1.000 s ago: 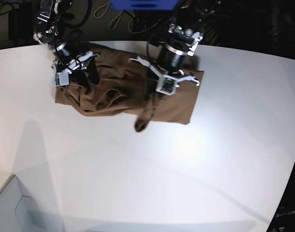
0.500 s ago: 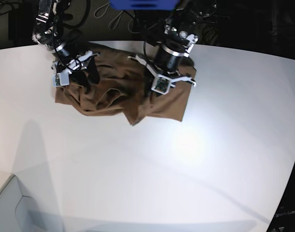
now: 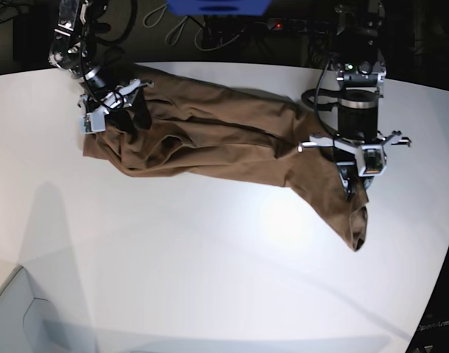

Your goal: Layout the t-shirt on the table in an organized manner, then fold the t-shirt properly

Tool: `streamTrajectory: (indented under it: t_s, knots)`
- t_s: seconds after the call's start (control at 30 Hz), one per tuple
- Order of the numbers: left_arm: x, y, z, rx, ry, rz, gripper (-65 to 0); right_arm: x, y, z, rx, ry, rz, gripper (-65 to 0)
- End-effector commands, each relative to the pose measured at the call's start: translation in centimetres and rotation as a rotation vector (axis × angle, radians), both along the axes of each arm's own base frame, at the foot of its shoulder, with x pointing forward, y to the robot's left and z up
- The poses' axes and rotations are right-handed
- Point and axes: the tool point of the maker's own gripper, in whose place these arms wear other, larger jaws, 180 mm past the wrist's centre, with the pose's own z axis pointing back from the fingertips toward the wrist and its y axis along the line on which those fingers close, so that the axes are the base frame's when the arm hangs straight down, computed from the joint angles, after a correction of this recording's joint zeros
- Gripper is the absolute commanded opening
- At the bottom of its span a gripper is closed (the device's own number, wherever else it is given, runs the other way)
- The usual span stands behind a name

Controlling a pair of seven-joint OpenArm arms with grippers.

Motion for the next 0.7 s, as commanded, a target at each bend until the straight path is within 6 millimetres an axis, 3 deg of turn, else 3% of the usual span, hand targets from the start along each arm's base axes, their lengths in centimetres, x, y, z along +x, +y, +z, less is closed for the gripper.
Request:
streamTrajectory:
  t_s: [0.0,0.1,0.23,0.43,0.53,0.67]
  knots:
    - [0.1,-0.2,1.3,0.008,-0.05,-0.007,-64.9,-0.2,-0.3,-0.2,-0.021,0.017,0.007,-37.9]
    - [-0.4,-2.3,-0.1,-0.018,-0.011,-0.056,-64.9,-0.2,-0.3,-0.2,-0.021,0.017,0.007,-37.9]
    - [-1.1,-8.3,-3.5,-0.065,0.077,-0.202,-64.9,-0.2,-0.3,-0.2,-0.021,0.017,0.007,-37.9]
    - [-1.4,-15.6,-8.2,-0.067,0.187,-0.394,-64.8,-0.3,-0.3,-0.3,-0.021,0.02,0.007,-37.9]
    - [-2.1,-17.3,-10.1,-0.054,0.234,-0.443,-64.6,-0.4,-0.3,-0.3,-0.021,0.022,0.007,-38.0]
    - [-3.3,-19.1,-10.5,-0.04,0.246,-0.501,-64.6,-0.3,-0.3,-0.2,-0.022,0.019,0.007,-38.0]
